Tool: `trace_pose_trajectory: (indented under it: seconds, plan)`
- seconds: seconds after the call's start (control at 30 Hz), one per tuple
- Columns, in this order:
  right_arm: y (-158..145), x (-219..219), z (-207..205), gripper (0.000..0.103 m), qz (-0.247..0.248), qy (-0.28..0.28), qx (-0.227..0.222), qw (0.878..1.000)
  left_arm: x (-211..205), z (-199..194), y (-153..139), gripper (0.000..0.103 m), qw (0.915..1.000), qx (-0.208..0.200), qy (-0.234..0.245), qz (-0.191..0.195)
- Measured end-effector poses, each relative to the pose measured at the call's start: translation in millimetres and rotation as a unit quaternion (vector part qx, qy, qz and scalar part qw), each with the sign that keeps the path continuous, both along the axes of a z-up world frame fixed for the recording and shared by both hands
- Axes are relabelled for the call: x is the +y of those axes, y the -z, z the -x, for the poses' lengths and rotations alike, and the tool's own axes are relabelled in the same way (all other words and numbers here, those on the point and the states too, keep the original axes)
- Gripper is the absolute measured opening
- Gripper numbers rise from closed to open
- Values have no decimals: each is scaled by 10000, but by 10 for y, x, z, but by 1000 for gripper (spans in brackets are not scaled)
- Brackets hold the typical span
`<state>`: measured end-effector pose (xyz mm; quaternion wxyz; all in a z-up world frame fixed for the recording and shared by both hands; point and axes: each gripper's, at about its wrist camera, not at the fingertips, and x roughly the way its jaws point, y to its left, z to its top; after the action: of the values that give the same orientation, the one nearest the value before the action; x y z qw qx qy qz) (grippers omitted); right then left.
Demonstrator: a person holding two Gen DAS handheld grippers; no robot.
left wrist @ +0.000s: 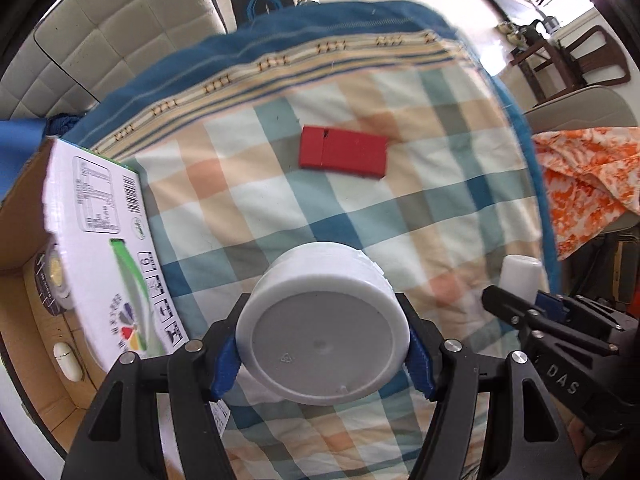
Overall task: Organize rigid objects
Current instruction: 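Carry the white lid with the left tool while the right tool carries the cylinder into the box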
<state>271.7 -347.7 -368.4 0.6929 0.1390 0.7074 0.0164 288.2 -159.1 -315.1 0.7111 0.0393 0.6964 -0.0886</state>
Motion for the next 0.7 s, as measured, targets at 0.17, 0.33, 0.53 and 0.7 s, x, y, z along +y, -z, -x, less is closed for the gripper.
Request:
trace_pose_trajectory:
  seconds: [0.17,0.33,0.53,0.7]
  plan:
    - [-475,300,107,33,-174,-196,-327,9991,205,99,-499,65,9989,-377,-54,268]
    - [-863,795,200,33,-339,-515,-619,9962,682,231,-758,65,9963,-681,-309,419]
    - [-1097,1673,291,33,-384,-972,-775,9915,1517,381,-1011,65,9921,-978,-744,239]
    - [-1058,2482,396,33,-398,-1382,-717,9870,2293,498,-1051,65,9873,-1055,-1184,70]
